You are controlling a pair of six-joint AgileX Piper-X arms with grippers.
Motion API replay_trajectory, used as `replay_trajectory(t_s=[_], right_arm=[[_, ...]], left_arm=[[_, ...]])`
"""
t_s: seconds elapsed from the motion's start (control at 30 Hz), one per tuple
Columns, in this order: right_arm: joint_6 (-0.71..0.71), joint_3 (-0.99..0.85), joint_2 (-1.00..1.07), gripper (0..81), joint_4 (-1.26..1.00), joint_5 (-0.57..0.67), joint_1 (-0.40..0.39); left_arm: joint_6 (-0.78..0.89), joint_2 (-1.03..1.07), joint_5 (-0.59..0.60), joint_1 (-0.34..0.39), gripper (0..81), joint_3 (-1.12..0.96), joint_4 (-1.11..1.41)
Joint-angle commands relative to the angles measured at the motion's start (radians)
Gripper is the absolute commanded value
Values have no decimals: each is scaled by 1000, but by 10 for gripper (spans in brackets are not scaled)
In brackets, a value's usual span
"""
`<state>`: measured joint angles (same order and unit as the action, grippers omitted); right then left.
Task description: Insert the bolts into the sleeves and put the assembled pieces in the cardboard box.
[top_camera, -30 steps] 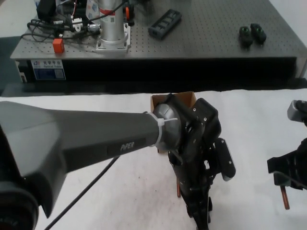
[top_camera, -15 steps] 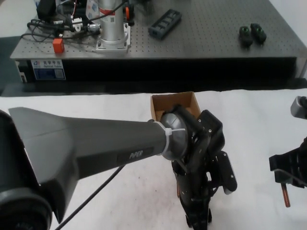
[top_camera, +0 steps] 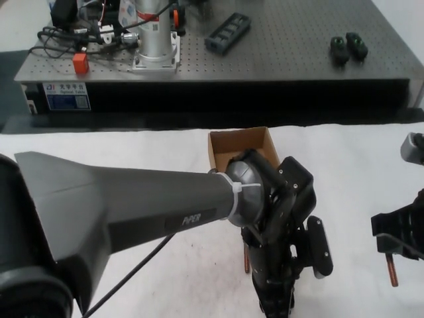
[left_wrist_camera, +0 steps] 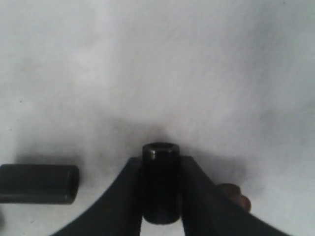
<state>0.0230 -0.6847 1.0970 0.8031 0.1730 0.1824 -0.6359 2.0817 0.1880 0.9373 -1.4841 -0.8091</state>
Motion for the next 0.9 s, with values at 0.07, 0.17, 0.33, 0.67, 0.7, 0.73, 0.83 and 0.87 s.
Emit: replay_trajectory(t_s=[0.07,0.17,0.33,0.67,0.7,0.73,0.83,0.87], right_arm=[[-10,-4,-30,44,-78,162,1],[-64,-4,-79,44,-167,253,1],[-261,9,-182,44,-412,413,-15],[-591,36,-225,44,-969,451,-292],[-596,36,-221,44,-1001,439,-317],[-609,36,-218,44,-1024,433,-335],[-623,33,-205,44,-1042,428,-383],[-623,33,-203,44,-1042,428,-395]], left_arm=[[127,-57,-130,-14,7,-9,25],[241,-150,-93,-65,7,-7,74],[537,-379,103,-199,7,117,261],[809,-797,530,-260,7,598,864],[821,-819,560,-260,7,618,883],[826,-835,576,-260,7,629,895],[834,-872,580,-260,7,640,893],[834,-879,583,-260,7,640,898]])
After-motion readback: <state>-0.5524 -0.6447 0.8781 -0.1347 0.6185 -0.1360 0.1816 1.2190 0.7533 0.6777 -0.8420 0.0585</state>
